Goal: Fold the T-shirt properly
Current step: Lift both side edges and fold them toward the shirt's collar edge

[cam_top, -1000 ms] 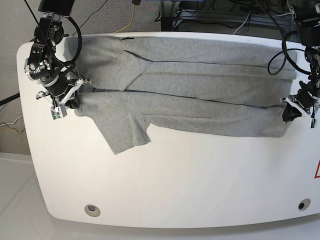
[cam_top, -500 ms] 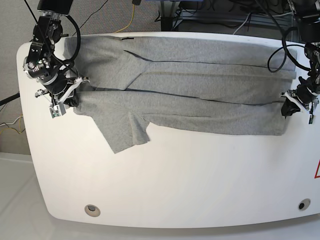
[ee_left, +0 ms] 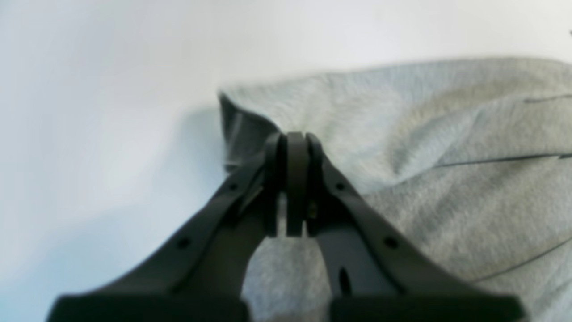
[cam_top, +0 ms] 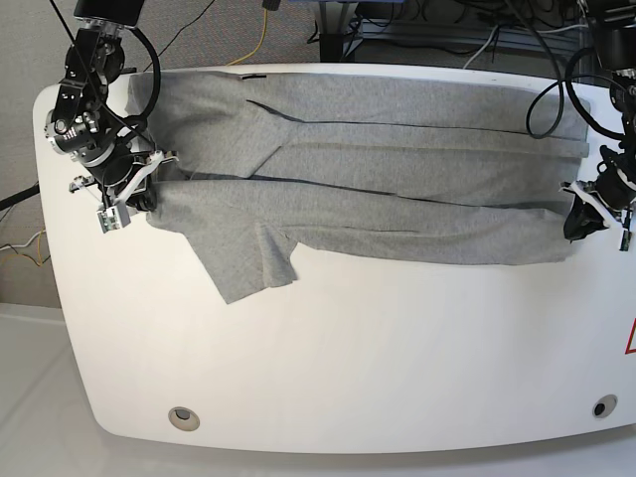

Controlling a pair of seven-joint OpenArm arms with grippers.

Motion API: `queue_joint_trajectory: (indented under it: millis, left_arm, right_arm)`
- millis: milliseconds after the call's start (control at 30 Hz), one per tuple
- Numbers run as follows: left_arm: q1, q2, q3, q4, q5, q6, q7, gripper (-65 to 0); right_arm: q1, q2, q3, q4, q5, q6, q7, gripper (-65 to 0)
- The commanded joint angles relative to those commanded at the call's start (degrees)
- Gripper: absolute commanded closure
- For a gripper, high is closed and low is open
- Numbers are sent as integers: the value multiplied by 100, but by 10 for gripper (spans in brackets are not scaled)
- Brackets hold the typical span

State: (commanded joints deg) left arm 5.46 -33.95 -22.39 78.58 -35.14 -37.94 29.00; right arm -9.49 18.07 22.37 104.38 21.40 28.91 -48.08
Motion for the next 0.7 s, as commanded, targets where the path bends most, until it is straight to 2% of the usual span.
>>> queue_joint_trajectory:
  millis: [133,700]
  left_arm:
    - [226,-23,-234,230,-16,1,104,0]
    - [341,-89,-453,523,-190,83,436,0]
  right_arm:
    - [-35,10,-12,-32,15,-7,-15,0]
    - [-214,37,45,12,103,-31,-1,0]
